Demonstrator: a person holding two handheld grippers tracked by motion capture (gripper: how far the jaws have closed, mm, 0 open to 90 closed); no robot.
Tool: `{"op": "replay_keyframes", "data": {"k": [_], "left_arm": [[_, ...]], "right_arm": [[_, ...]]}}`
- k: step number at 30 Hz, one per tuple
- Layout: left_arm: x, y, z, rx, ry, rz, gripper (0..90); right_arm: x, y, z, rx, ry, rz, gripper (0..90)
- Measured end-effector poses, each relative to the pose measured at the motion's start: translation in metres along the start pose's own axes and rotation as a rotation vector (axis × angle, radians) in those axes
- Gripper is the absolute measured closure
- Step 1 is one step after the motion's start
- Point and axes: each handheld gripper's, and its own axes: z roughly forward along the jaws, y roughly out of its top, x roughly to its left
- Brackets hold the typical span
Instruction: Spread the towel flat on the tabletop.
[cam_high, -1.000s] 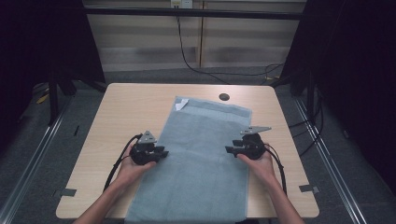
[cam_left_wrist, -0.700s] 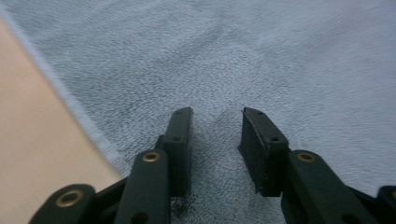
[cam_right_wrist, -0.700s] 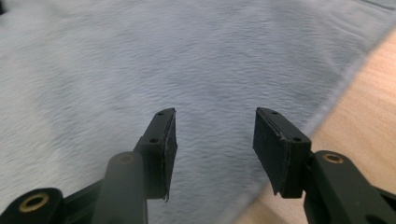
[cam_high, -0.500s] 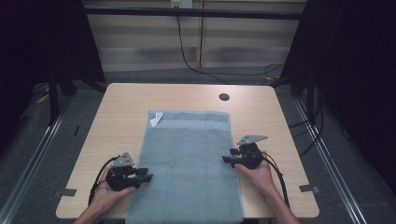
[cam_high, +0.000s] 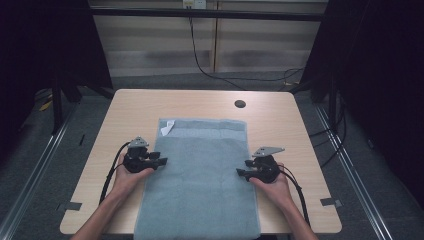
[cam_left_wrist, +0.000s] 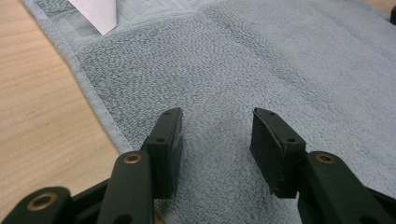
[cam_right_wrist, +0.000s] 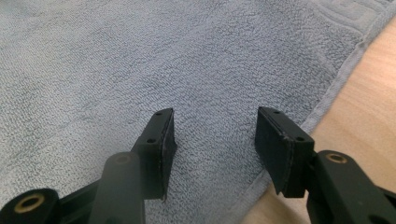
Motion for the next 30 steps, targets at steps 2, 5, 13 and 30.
{"op": "replay_keyframes", "data": {"k": [2, 5, 13, 30], "left_arm": [[-0.004, -0.004, -0.003, 0.004, 0.001, 0.023, 53.6], [-0.009, -0.008, -0.01, 0.019, -0.015, 0.032, 53.5], [-0.021, -0.025, -0.025, 0.014, -0.051, 0.023, 54.3], [-0.057, -0.039, -0.039, 0.069, -0.103, 0.075, 49.9]], "right_arm": [[0.0, 0.0, 0.0, -0.002, 0.009, 0.005, 47.8], [0.002, 0.0, -0.003, 0.022, 0.03, 0.005, 47.9], [0.015, -0.014, -0.015, 0.015, 0.049, -0.026, 47.8], [0.039, -0.044, -0.046, 0.032, 0.097, -0.018, 47.9]]}}
